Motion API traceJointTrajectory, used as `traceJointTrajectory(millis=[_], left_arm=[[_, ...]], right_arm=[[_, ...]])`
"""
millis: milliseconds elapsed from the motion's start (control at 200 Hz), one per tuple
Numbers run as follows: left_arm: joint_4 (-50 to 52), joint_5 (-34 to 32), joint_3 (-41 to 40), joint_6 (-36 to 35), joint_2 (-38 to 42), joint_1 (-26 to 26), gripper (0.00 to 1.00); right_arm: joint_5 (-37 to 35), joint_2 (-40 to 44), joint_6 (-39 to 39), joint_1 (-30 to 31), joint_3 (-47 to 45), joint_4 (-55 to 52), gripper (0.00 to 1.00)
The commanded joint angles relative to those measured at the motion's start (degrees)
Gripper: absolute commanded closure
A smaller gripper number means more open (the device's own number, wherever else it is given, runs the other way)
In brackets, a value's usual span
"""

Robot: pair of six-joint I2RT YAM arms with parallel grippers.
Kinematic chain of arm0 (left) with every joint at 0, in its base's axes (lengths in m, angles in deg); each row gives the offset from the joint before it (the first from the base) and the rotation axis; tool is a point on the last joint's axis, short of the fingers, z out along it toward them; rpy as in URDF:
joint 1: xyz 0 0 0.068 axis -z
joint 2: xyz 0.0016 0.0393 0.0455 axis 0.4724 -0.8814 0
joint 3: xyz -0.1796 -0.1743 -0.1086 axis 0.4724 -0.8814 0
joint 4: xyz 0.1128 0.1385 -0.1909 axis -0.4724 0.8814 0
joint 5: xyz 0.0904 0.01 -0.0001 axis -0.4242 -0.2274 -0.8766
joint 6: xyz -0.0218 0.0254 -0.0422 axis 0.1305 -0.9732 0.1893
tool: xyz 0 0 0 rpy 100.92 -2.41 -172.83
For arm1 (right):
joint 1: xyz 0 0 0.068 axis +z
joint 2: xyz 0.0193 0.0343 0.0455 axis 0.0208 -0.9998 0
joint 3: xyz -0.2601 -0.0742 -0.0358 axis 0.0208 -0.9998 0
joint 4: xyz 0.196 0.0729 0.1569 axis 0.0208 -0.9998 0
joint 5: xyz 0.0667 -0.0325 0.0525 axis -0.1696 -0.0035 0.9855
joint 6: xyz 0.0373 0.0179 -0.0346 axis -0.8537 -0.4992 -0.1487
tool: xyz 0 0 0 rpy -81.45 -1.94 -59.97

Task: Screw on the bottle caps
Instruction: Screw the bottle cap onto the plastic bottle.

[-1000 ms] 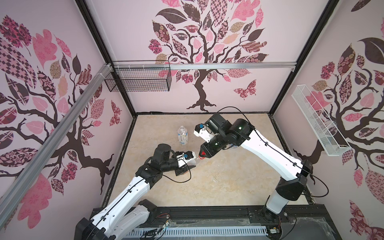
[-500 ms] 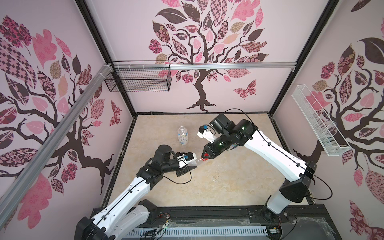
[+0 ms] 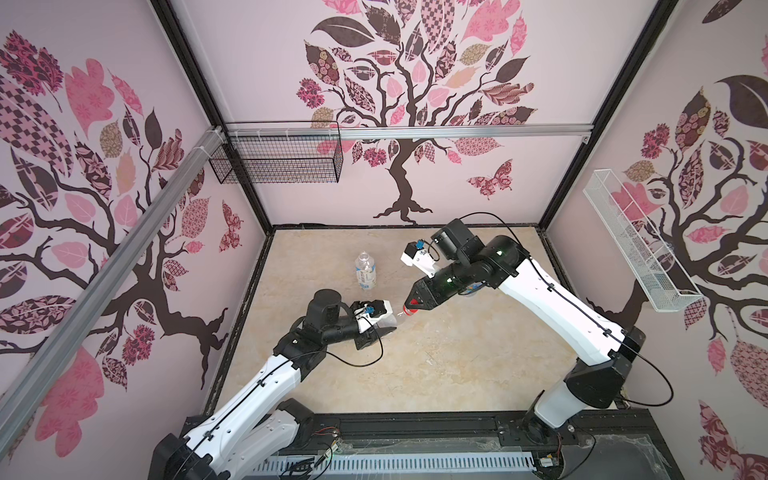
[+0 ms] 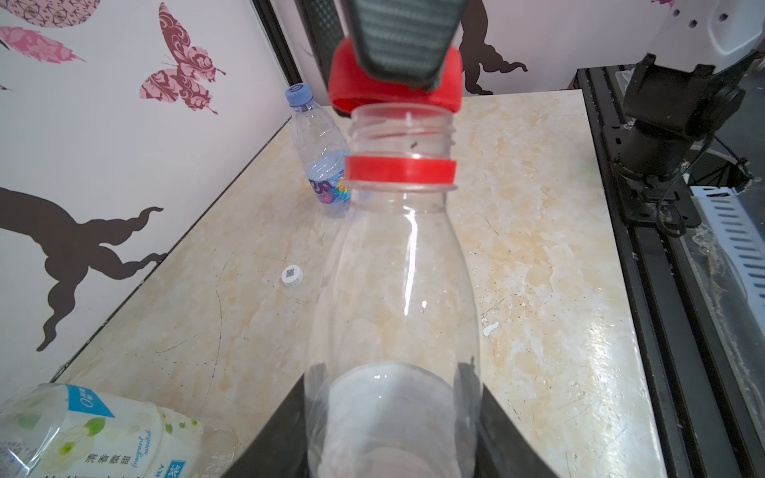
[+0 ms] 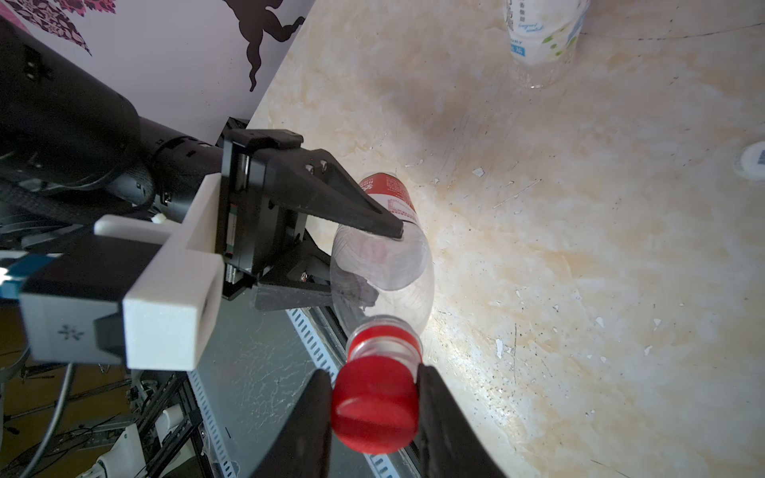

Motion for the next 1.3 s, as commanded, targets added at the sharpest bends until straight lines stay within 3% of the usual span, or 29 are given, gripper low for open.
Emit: traceJointTrajectory(millis=[0, 440, 860, 1296], left_arm=[[-3.46, 1.21, 0.47, 0.11, 0.81, 0.28, 0.49], [-2.43, 1.52, 1.27, 0.09, 0.24, 0.32, 0.49], [-2.60, 2.28, 1.40, 0.55, 0.93, 0.33, 0.49], [0.66, 3.02, 2.83, -1.76, 0.66, 0.33, 0.49]], right_arm=[[-0.50, 1.32, 0.12, 0.00, 4.00, -1.30, 0.66], [-4.33, 0.95, 1.13, 0.61, 3.08, -4.01, 0.67], [-0.75, -0.27, 0.10, 2.94, 2.34, -2.01, 0.67], [-3.57, -2.28, 1.96, 3.79, 3.66, -4.48, 0.67]])
